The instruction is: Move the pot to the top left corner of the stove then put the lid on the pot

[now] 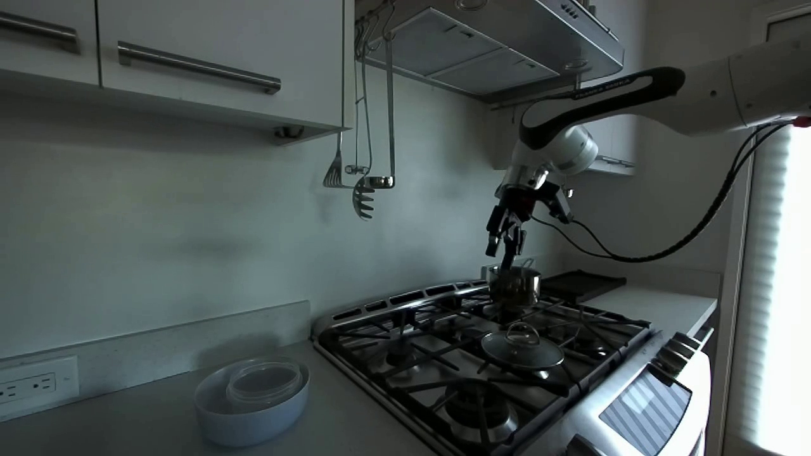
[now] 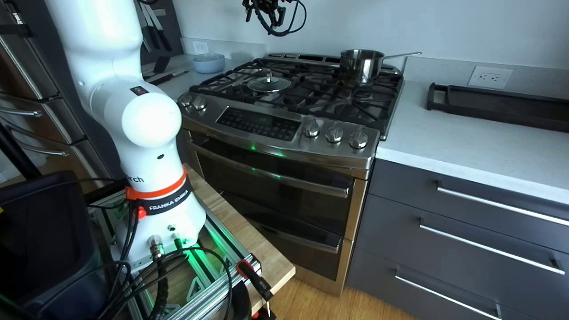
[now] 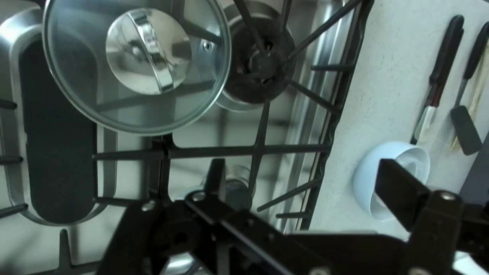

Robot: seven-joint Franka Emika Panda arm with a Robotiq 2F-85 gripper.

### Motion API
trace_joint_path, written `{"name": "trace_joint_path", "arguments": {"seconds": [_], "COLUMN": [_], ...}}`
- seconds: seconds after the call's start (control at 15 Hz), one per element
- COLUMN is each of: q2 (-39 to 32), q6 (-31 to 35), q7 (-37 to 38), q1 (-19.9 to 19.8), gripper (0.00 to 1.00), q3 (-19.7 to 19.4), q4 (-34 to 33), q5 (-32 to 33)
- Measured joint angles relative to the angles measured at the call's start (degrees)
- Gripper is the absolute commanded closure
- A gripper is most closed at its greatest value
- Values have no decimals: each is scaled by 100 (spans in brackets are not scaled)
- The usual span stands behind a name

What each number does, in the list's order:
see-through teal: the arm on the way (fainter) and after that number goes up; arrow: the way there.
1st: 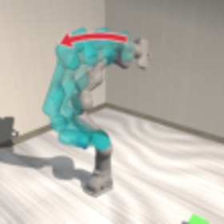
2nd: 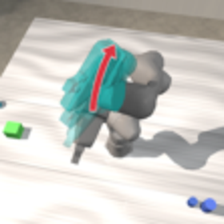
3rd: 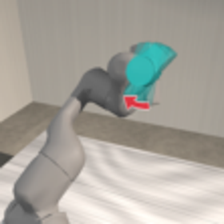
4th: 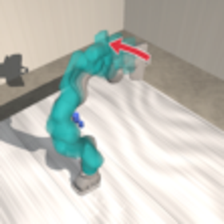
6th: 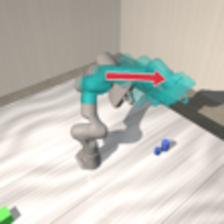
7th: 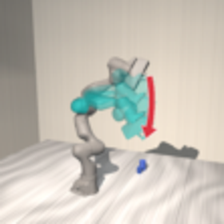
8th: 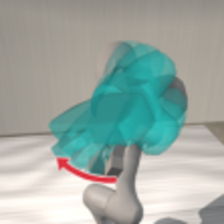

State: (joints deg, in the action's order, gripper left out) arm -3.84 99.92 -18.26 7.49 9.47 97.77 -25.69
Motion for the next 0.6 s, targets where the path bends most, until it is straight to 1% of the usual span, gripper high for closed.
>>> {"name": "trace_joint_path", "arguments": {"seconds": [0.27,0.6], "q2": [269,327], "q6": [-2,5], "q7": [-22,-4], "q1": [17,119], "gripper": [0,0], "q3": [-6,45], "q4": [581,967], "q5": [410,1080]}}
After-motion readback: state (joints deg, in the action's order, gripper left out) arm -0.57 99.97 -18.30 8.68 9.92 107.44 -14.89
